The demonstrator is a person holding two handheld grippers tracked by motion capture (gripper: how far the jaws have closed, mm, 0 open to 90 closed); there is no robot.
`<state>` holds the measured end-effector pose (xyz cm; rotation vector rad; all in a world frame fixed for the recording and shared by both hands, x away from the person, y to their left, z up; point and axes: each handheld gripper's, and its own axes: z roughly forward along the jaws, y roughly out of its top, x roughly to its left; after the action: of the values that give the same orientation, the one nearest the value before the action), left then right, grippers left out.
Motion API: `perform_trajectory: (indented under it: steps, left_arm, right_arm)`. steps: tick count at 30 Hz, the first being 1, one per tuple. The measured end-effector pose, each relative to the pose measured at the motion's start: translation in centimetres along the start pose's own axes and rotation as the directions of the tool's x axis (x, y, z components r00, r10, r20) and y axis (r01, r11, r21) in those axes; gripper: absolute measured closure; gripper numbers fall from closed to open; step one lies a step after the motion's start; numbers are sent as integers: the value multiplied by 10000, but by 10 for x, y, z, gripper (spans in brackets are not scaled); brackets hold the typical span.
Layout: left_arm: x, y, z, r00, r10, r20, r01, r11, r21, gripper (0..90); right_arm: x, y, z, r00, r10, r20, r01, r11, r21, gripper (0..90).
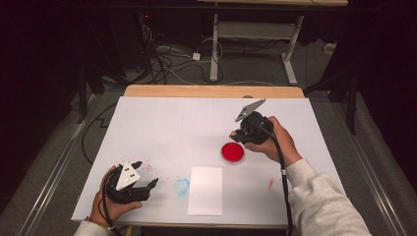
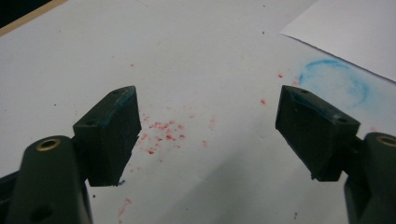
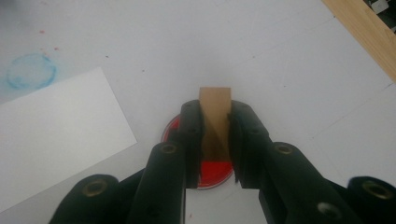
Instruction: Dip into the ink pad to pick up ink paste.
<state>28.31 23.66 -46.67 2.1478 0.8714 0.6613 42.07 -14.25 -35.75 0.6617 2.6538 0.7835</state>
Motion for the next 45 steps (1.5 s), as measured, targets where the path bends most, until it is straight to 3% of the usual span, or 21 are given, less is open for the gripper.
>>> perform_trajectory:
  steps: [4,11,12,22,27,32,38,45]
  left_arm:
    - [0,0,-1,10000,-66,-53,65,9999,-89,215]
    - [0,-1,-3,9999,4,157,1,9995,-304,205]
    - [0,-2,-4,9999,36,141,-32,9995,-301,205]
    - [1,-2,-3,9999,45,94,-43,9997,-246,203]
    - [1,-1,-1,9999,89,97,-87,9998,-185,203]
    - [0,0,-1,9999,143,61,-142,9998,-166,203]
    - [0,0,-1,9998,167,48,-166,9997,-180,203]
    - [-1,1,0,9998,203,31,-203,9997,-127,203]
  right_arm:
    - [2,-1,5,10000,87,2,-87,9999,143,763]
    - [2,-8,31,9998,187,-102,-179,9966,800,763]
    - [2,-11,41,9996,220,-185,-199,9943,1045,763]
    - [5,-21,72,9990,400,-201,-355,9812,1896,763]
    - [5,-24,75,9981,562,-253,-506,9819,1826,764]
    - [8,-23,75,9991,413,-46,-397,9813,1885,765]
    - [5,-27,76,9960,854,-246,-801,9826,1675,765]
    - [7,-31,76,9956,928,-110,-904,9862,1390,764]
